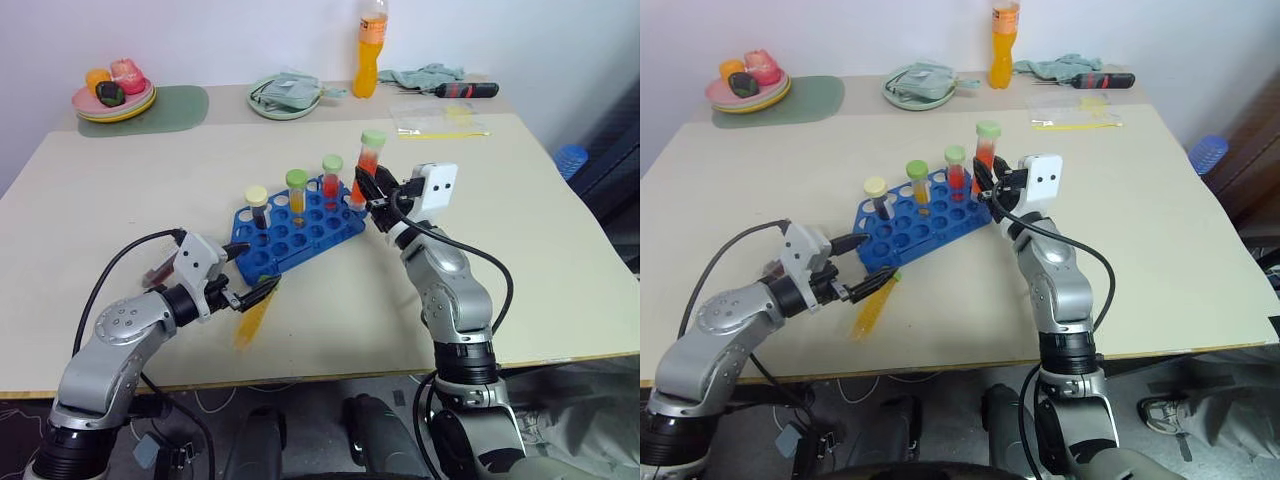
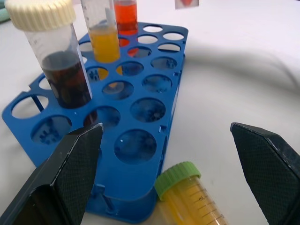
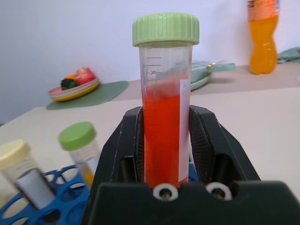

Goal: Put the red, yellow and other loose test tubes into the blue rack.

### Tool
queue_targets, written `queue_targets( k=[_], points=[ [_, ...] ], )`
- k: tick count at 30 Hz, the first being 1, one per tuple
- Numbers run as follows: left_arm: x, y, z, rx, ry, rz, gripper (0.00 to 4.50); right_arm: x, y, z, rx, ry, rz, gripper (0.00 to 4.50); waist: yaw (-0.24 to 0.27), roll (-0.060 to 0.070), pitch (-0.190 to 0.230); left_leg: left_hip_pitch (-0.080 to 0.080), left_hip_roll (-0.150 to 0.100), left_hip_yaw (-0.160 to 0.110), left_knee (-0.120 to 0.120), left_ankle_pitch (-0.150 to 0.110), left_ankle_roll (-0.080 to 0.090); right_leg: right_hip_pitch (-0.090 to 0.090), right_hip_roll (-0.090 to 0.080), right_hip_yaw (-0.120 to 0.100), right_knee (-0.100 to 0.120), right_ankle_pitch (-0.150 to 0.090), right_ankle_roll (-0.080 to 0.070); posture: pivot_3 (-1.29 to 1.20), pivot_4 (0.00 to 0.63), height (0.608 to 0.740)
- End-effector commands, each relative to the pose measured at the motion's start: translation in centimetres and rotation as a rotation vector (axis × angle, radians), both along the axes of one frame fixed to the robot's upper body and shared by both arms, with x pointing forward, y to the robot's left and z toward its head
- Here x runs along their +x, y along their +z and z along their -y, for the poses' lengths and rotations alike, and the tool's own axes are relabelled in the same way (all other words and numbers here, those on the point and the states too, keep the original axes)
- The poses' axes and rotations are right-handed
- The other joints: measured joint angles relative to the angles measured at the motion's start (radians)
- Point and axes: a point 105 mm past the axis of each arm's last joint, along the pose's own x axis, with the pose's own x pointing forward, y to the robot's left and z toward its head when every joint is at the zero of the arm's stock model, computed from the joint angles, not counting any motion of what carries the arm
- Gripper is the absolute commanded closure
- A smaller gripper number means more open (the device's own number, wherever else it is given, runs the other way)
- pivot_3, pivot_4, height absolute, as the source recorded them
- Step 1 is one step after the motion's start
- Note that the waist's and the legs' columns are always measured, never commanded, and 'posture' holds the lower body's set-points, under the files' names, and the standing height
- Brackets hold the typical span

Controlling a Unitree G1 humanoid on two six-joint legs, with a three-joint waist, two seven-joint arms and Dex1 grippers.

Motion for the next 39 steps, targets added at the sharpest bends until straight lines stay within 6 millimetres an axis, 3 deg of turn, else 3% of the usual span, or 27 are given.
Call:
queue_targets(
  k=[1, 16, 26, 38, 39],
  points=[
    [-0.4, 1.2, 0.1, 0.000, -0.010, 0.043, 0.00, 0.1, 1.2, -0.8, 0.020, 0.020, 0.050, 3.26, 0.001, 0.000, 0.000, 0.000, 0.000, 0.000, 0.000, 0.000, 0.000, 0.000, 0.000, 0.000, 0.000, 0.000, 0.000, 0.00, 0.150, 0.740],
    [-0.4, 1.4, 0.5, -0.006, -0.016, 0.048, 0.00, 1.6, -0.9, -1.4, 0.010, -0.016, 0.016, 3.26, 0.000, 0.000, 0.000, 0.000, 0.000, 0.000, 0.000, 0.000, 0.000, 0.000, 0.000, 0.000, 0.000, 0.000, 0.000, 0.00, 0.150, 0.740],
    [-0.4, 1.5, 0.5, -0.007, -0.020, 0.052, 0.00, 0.7, -2.3, -2.5, -0.115, 0.002, 0.119, 3.26, -0.001, 0.000, 0.000, 0.000, 0.000, 0.000, 0.000, 0.000, 0.000, 0.000, 0.000, 0.000, 0.000, 0.000, 0.000, 0.00, 0.150, 0.740],
    [-0.4, 1.7, 0.4, -0.006, -0.014, 0.056, 0.00, 0.7, -3.8, -2.7, -0.091, 0.010, 0.111, 3.26, -0.006, 0.000, 0.000, 0.000, 0.000, 0.000, 0.000, 0.000, 0.000, 0.000, 0.000, 0.000, 0.000, 0.000, 0.000, 0.00, 0.150, 0.740],
    [-0.4, 1.8, 0.4, -0.006, -0.013, 0.056, 0.00, 0.8, -3.8, -2.6, -0.089, 0.009, 0.110, 2.91, -0.007, 0.000, 0.000, 0.000, 0.000, 0.000, 0.000, 0.000, 0.000, 0.000, 0.000, 0.000, 0.000, 0.000, 0.000, 0.00, 0.150, 0.740]
  ],
)
